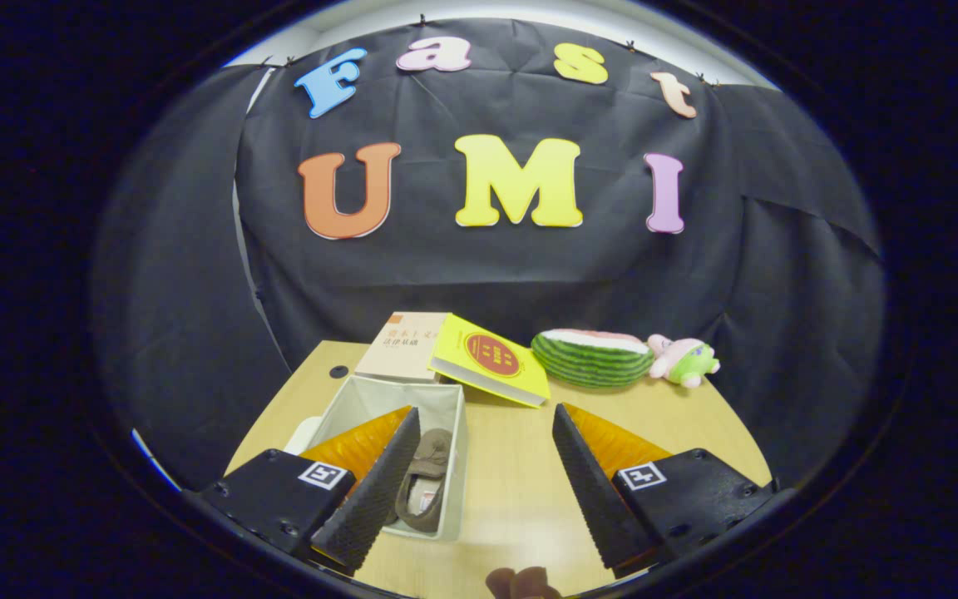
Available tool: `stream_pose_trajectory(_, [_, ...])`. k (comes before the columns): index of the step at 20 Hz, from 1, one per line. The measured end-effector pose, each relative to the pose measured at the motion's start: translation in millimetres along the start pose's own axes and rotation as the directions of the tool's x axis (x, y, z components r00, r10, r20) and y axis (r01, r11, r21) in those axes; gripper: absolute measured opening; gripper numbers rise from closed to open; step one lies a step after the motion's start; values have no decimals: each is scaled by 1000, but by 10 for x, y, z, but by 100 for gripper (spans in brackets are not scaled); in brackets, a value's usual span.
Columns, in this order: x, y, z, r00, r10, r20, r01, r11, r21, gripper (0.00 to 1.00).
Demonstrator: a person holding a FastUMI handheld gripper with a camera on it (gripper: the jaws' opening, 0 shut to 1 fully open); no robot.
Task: Open the storage box then place both shoes into the box .Put the left shoe in first, then the right shoe, with the right side of both shoes facing outward in a uniform manner.
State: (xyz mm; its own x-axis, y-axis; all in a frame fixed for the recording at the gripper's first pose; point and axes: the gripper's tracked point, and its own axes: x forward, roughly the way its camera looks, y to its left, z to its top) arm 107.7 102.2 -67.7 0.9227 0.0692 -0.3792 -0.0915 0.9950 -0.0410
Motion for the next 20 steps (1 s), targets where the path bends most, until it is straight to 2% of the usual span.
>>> stream_pose_trajectory(4, [-484,-252,274,982,-61,178,65,998,-12,100])
stream_pose_trajectory(6, [-742,-356,270,967,-78,244,78,997,10,100])
stream_pose_trajectory(11, [-1216,-426,9,959,-8,283,-9,998,59,100])
stream_pose_trajectory(13, [-1318,-544,-94,958,-10,287,-13,997,78,100])
stream_pose_trajectory(16, [-1501,-717,-111,938,-45,343,9,994,108,100])
stream_pose_trajectory(20, [-1797,-755,-61,909,-34,416,-30,989,147,100])
